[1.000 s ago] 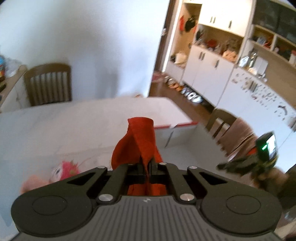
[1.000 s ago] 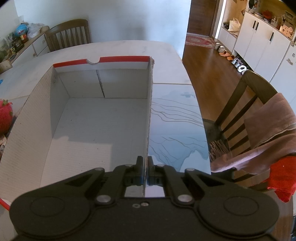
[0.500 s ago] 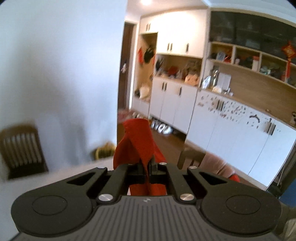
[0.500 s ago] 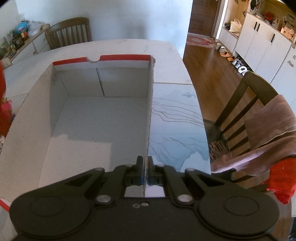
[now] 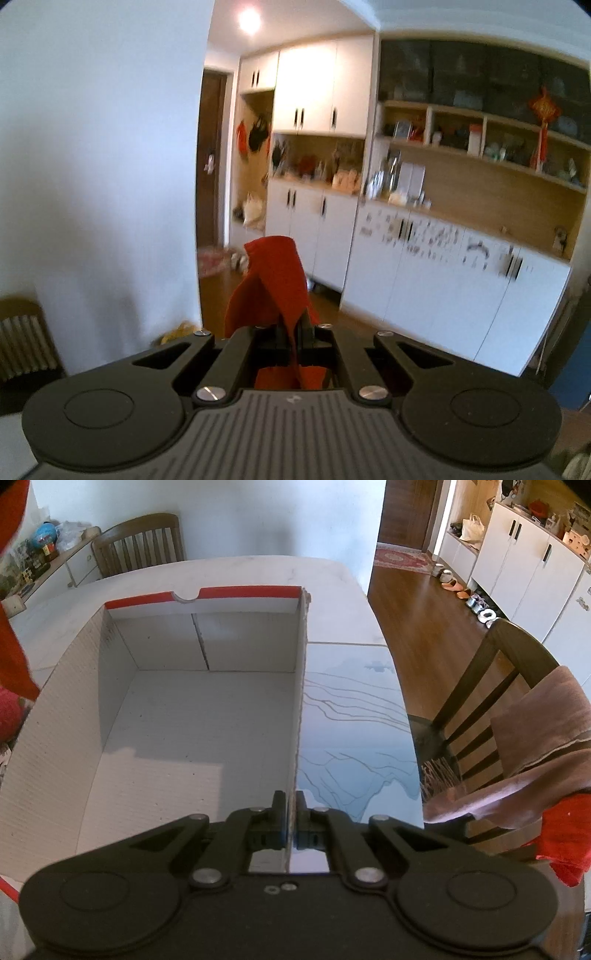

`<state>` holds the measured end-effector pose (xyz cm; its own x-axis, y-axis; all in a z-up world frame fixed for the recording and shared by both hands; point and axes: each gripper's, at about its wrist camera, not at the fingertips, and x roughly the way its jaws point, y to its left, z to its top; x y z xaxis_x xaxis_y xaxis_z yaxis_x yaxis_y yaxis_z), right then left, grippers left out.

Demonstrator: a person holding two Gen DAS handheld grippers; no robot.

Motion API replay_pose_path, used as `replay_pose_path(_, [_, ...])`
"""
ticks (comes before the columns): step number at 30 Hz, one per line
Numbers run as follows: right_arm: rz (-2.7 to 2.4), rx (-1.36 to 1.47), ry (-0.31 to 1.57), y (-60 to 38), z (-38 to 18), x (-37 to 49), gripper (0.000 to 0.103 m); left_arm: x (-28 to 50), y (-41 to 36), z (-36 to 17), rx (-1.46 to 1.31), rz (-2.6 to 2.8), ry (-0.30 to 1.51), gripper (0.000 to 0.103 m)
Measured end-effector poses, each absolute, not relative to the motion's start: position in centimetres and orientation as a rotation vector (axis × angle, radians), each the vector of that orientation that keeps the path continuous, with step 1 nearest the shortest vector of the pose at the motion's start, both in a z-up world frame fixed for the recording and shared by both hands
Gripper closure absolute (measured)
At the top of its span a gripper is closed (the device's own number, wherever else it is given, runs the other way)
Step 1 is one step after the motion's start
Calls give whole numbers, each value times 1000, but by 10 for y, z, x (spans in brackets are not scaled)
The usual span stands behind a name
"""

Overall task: Organize objects
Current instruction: 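Lift the red cloth with the left gripper and carry it over the box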

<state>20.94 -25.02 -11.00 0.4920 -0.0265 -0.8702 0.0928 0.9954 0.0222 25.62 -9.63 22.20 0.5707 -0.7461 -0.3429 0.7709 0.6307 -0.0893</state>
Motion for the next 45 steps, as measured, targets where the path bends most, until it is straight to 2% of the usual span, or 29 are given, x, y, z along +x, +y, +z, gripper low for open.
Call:
replay_pose_path(3, [-73,77,1058,-251,-110,210,100,252,-105,237,74,-914,321,101])
replay_pose_path(7, [-72,79,1057,-252,-110,210,100,256,-113,217,99,-928,386,101])
replay_pose_path(20, [-57,84,1064,-254,-111,211,99,282,-146,84,310,-941,796,101])
replay_pose_path(30, [-47,87,1070,-255,-112,213,99,289,-173,-12,477,-972,962,101])
replay_pose_path(45, [-50,92,1095,-256,-116,217,99,284,-190,-118,624,-929,1123,101])
